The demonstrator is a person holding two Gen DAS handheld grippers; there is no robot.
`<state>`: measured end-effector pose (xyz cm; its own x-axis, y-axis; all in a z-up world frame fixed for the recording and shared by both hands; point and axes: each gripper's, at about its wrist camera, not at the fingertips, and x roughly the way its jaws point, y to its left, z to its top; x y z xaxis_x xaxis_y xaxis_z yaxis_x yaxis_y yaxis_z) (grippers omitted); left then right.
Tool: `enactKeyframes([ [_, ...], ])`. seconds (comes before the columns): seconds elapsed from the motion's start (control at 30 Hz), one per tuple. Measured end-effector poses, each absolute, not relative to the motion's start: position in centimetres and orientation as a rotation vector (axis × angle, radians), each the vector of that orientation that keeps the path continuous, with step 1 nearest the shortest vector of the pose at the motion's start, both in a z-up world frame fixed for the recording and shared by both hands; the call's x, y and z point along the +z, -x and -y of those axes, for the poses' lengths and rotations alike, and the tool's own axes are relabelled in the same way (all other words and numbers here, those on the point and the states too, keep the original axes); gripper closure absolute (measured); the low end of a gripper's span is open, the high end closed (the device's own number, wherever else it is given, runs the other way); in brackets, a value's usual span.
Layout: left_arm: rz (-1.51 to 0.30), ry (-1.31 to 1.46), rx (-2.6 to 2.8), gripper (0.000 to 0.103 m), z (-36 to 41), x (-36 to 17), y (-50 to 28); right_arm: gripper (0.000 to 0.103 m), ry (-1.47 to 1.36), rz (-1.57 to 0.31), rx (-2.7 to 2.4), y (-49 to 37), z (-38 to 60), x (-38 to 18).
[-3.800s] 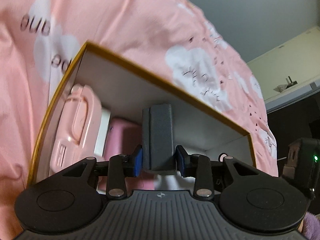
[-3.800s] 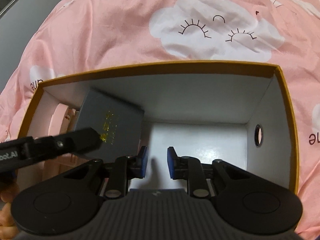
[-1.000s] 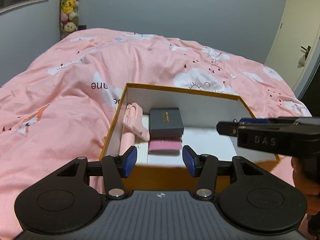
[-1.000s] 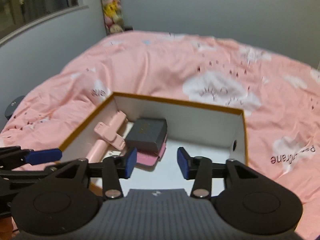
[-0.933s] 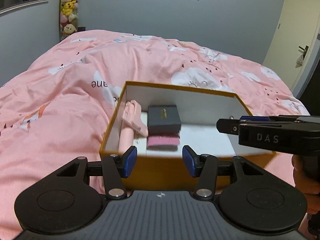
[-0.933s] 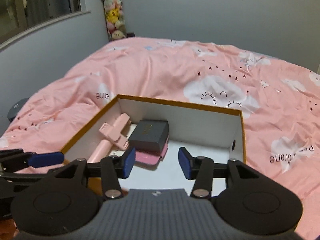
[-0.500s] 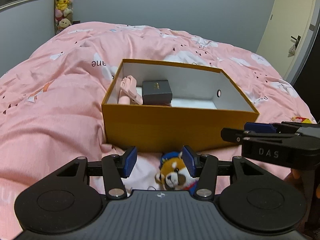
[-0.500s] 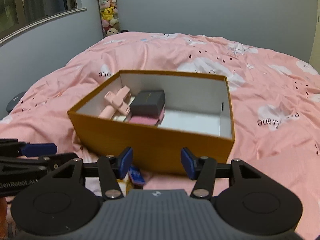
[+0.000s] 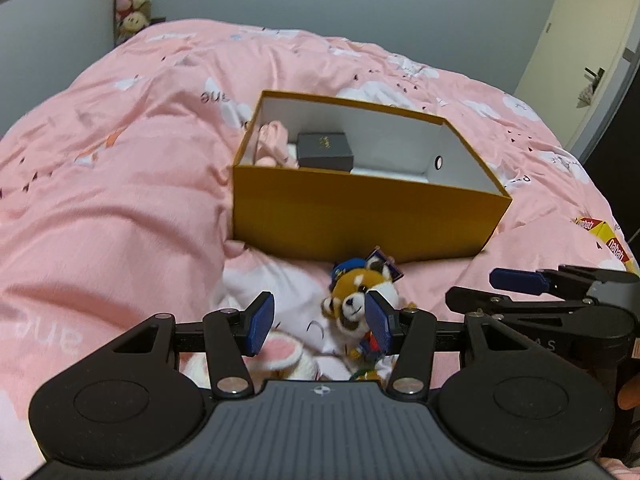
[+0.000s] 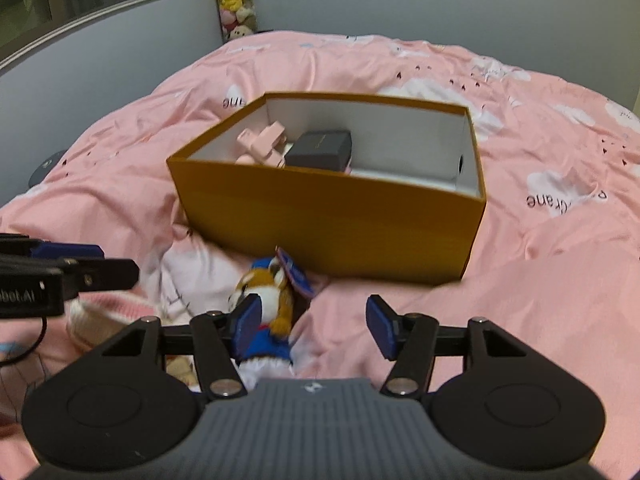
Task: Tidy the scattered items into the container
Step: 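Lift both grippers out of the box and move toward the plush toys, then lower the left gripper onto the white crochet bunny while the right gripper approaches the red panda plush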
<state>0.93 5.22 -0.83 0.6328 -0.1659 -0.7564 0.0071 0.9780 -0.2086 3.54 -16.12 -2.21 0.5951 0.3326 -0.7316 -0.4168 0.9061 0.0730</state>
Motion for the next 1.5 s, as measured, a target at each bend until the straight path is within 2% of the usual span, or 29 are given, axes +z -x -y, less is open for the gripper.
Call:
enactKeyframes([
  [0.37,-0.987,0.220,-0.060,0.044,-6.4,-2.5,0.5,0.043,0.105,-0.919,0.435,-2.6,16.9,-3.4],
  [0.7,-0.990,0.093,0.019,0.044,-6.4,-2.0,1.9,0.043,0.190,-0.948,0.498,-2.1,15.3,-4.2],
  [0.83,-1.065,0.047,0.011,0.044,-6.7,-2.7,2.1,0.043,0.186,-0.973,0.503,-2.4,15.2,-4.6],
  [0.93,-1.107,0.069,0.011,0.044,-6.9,-3.8,1.6,0.043,0.181,-0.994,0.506,-2.7,15.1,-5.0],
  [1.27,-1.076,0.162,0.026,0.045,-7.8,-5.6,-0.9,0.043,0.197,-0.986,0.530,-3.2,14.6,-5.4],
  [1.37,-1.059,0.159,0.024,0.060,-7.5,-5.9,-1.6,0.043,0.199,-0.937,0.574,-3.1,14.1,-4.8],
  [1.47,-1.022,0.196,-0.037,0.063,-7.4,-5.8,-1.8,0.045,0.223,-0.903,0.623,-2.9,13.3,-4.4],
  [1.5,-1.014,0.224,-0.072,0.065,-7.4,-5.8,-1.9,0.048,0.232,-0.903,0.632,-2.8,13.0,-4.5],
])
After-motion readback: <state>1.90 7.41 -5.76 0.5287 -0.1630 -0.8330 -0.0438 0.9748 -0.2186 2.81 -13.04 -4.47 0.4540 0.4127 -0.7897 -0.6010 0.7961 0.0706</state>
